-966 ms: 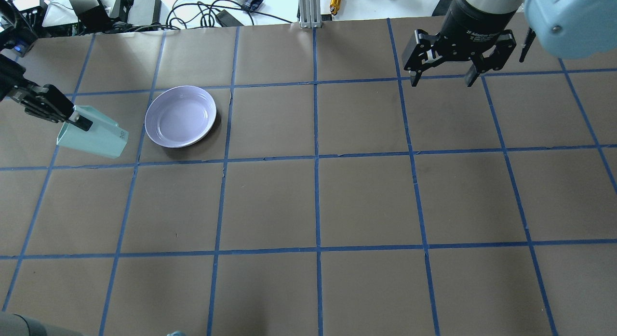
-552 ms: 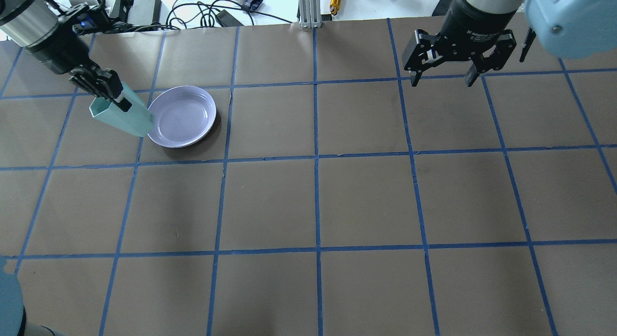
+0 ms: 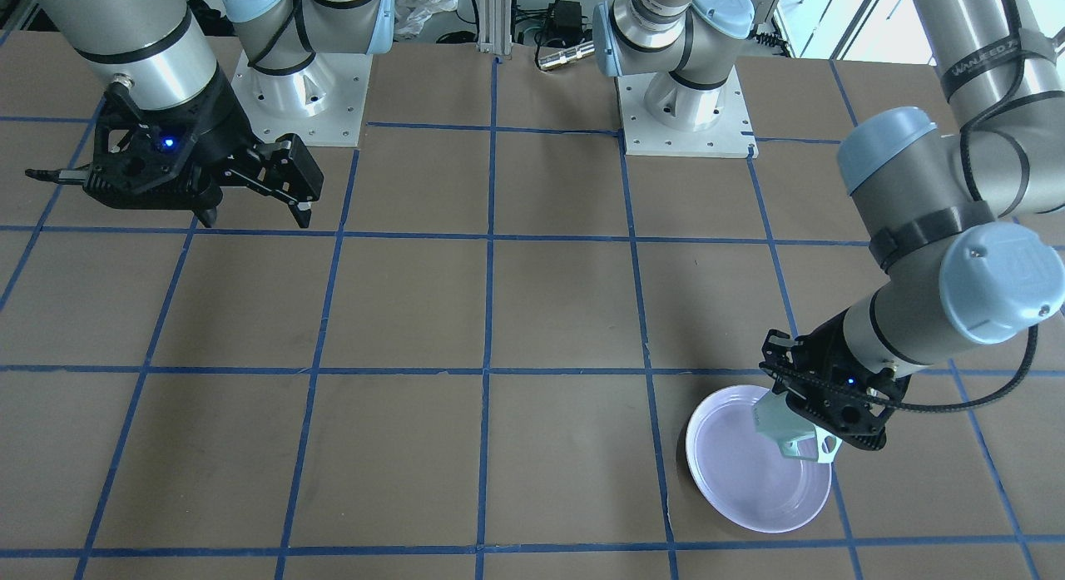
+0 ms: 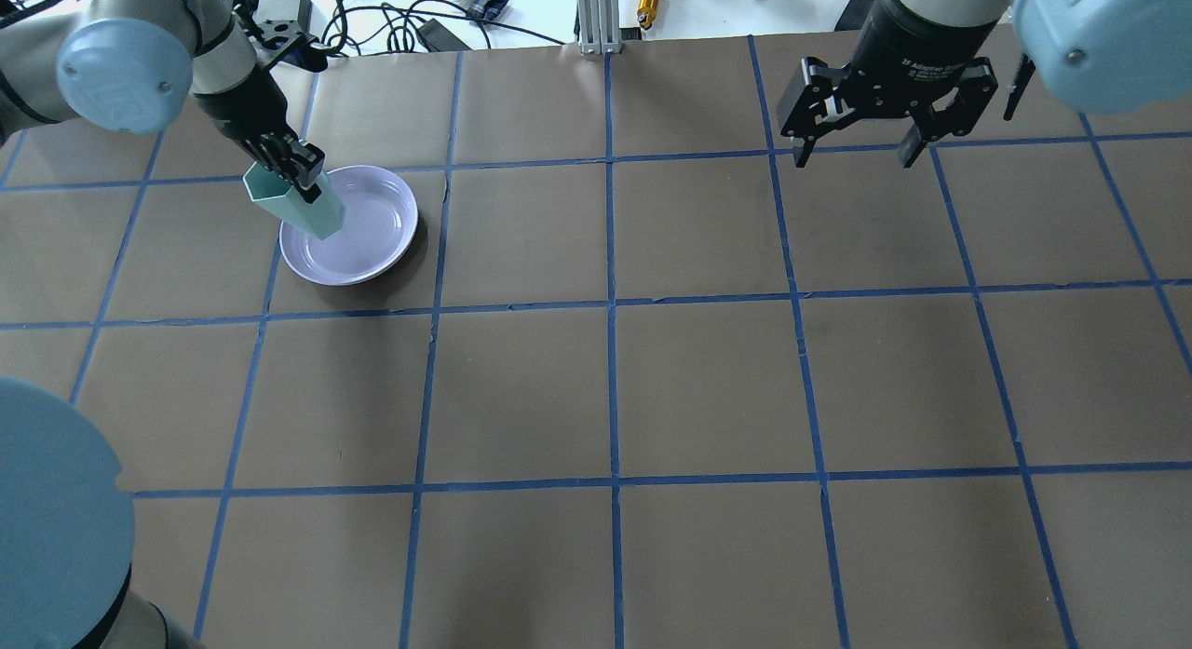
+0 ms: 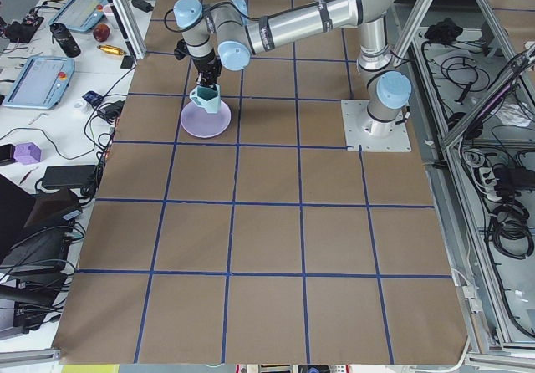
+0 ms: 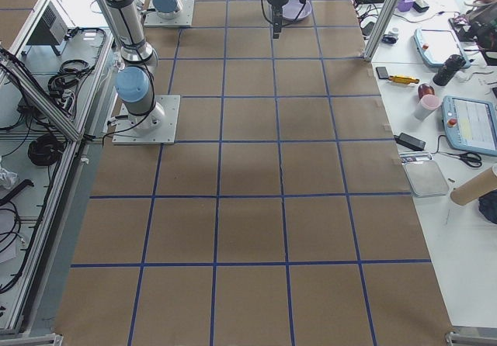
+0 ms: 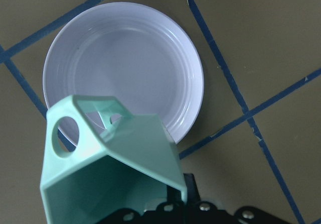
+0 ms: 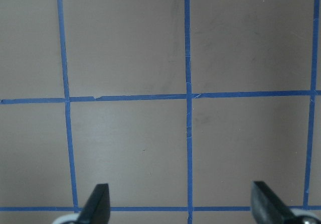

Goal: Flip cup and place on plate
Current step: 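Turn the mug upright and lower it onto the white plate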

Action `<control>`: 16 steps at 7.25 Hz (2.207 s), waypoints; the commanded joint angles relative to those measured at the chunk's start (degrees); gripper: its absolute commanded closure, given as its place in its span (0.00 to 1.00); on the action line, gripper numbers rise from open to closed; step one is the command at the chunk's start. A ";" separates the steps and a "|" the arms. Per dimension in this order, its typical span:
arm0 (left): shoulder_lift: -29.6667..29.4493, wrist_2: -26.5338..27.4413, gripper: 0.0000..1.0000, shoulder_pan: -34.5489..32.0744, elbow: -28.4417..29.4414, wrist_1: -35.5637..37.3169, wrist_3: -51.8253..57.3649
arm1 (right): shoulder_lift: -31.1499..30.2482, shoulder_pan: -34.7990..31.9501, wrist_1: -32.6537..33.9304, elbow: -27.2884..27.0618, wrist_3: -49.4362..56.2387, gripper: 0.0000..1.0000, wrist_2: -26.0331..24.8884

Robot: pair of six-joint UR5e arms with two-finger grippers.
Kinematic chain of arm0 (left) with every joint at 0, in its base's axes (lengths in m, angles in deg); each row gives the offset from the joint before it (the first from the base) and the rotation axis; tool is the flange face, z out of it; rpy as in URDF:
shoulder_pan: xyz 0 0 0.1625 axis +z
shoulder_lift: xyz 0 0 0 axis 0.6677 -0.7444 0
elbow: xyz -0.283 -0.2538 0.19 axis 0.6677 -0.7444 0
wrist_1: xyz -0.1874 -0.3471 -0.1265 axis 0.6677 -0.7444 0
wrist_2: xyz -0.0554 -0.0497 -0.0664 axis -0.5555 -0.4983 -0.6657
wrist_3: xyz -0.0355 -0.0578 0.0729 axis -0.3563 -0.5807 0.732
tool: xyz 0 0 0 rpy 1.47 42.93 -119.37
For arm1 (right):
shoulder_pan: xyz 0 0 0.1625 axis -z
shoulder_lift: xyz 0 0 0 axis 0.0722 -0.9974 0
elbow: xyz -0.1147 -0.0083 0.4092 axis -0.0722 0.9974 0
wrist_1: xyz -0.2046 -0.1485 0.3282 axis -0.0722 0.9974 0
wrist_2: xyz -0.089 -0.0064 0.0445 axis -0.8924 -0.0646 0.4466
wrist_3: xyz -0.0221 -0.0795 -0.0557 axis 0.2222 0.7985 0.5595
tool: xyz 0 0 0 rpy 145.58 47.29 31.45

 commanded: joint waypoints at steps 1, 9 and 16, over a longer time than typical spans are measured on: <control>-3.02 3.44 1.00 -0.50 -0.96 3.54 -0.19 | 0.00 0.00 -0.02 0.03 0.00 0.00 0.00; -5.06 3.38 0.00 -2.70 -1.14 6.62 -2.03 | 0.00 0.00 -0.02 0.03 0.00 0.00 0.00; 14.69 3.02 0.00 -7.17 -0.26 -11.64 -19.30 | 0.00 0.00 -0.02 0.03 0.00 0.00 0.00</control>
